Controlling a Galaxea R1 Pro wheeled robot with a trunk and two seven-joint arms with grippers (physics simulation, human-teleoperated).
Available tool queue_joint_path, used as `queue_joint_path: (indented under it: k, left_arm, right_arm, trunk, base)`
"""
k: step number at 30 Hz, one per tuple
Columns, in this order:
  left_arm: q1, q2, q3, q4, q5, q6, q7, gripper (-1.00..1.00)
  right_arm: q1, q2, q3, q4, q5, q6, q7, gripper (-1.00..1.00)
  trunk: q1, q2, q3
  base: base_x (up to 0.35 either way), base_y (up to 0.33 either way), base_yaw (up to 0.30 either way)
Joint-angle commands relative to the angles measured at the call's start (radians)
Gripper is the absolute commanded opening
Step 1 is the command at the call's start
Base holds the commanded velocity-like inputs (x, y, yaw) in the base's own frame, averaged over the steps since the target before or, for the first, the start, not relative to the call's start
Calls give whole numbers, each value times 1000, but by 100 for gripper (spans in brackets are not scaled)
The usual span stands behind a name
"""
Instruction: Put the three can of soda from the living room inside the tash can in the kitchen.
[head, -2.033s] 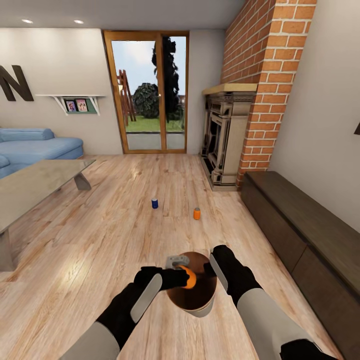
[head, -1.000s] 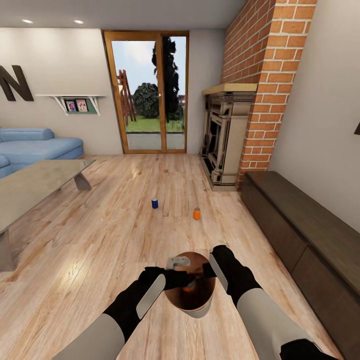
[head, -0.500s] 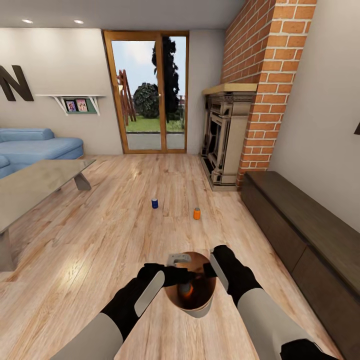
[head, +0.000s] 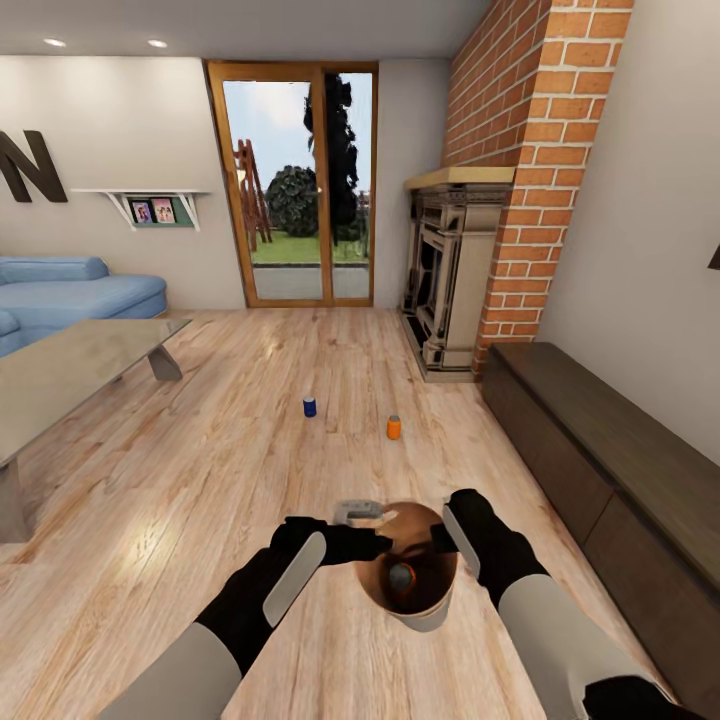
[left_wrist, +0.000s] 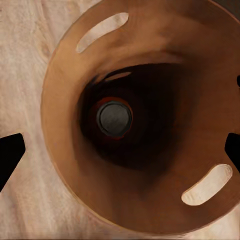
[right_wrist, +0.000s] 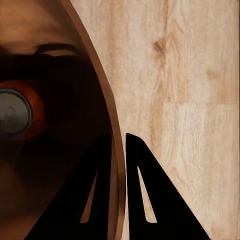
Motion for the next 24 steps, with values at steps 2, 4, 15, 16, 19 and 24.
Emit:
queue_joint_path:
  k: [2, 4, 15, 16, 19, 24]
  left_arm:
    - [0, 8, 1, -1, 0, 3, 0, 100]
    - [0, 17, 2, 0, 0, 6, -2, 100]
    - [-3, 132, 5, 1, 2, 26, -6, 100]
    - [-3, 142, 5, 1, 2, 29, -7, 100]
    - [-3, 175, 6, 5, 2, 36, -9, 100]
    - [-5, 195, 6, 34, 0, 39, 0, 100]
  right_arm:
    - [-1, -9, -1, -1, -3, -1, 4, -100]
    - [-1, -18, -1, -1, -3, -1, 4, -100]
    - [-3, -50, -3, -4, -5, -2, 33, -100]
    - [-3, -52, -3, -4, -5, -2, 46, -100]
    - [-8, -75, -3, -4, -5, -2, 106, -100]
    - [-13, -121, -4, -3, -6, -2, 218, -100]
  trunk:
    - [0, 0, 0]
    - [0, 0, 0]
    - [0, 0, 0]
    - [0, 0, 0]
    - [0, 0, 0]
    - [0, 0, 0]
  base:
    - [0, 0, 0]
    - [0, 0, 0]
    - [0, 0, 0]
    - [0, 0, 0]
    - [0, 0, 0]
    - [0, 0, 0]
